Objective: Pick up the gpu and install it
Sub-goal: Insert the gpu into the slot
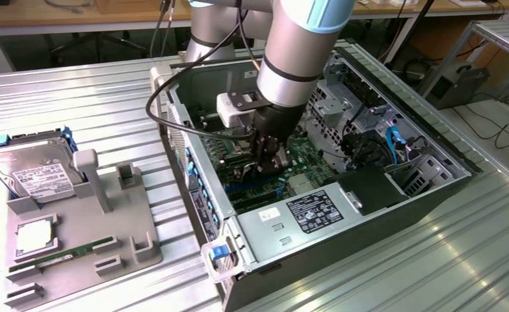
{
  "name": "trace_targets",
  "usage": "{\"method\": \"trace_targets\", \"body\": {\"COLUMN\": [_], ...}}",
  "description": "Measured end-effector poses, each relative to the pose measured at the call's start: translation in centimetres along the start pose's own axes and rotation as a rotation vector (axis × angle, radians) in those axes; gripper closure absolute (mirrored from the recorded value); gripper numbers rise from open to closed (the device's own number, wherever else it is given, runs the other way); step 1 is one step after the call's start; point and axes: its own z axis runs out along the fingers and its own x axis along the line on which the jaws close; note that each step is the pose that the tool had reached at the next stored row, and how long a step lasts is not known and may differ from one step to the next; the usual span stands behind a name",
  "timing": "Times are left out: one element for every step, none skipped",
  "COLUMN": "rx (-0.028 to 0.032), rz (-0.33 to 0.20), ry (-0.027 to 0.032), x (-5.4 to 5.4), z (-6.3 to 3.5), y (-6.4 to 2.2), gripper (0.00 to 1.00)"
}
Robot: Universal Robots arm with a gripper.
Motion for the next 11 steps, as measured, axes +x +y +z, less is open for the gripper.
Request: {"method": "trace_targets", "body": {"rx": [-0.0009, -0.0021, -0.0041, -0.0052, -0.0060, -0.0065, -0.0070, -0.0074, -0.0074, -0.0074, -0.0074], "rz": [0.000, 0.000, 0.000, 0.000, 0.000, -0.001, -0.001, -0.001, -0.001, -0.001, -0.001], "ry": [-0.0002, -0.0003, -0.0001, 0.0000, 0.0002, 0.0002, 0.0002, 0.0002, -0.0001, -0.0001, -0.0001], "x": [0.00, 0.00, 0.00, 0.01, 0.01, 0.01, 0.02, 0.02, 0.01, 0.01, 0.01], "z": [0.04, 0.09, 0.16, 0.22, 0.31, 0.37, 0.40, 0.41, 0.42, 0.43, 0.43], "y": [0.00, -0.01, -0.01, -0.01, -0.01, -0.02, -0.02, -0.02, -0.02, -0.02, -0.02], "gripper": [0.74, 0.74, 0.74, 0.74, 0.74, 0.74, 0.74, 0.74, 0.74, 0.74, 0.74]}}
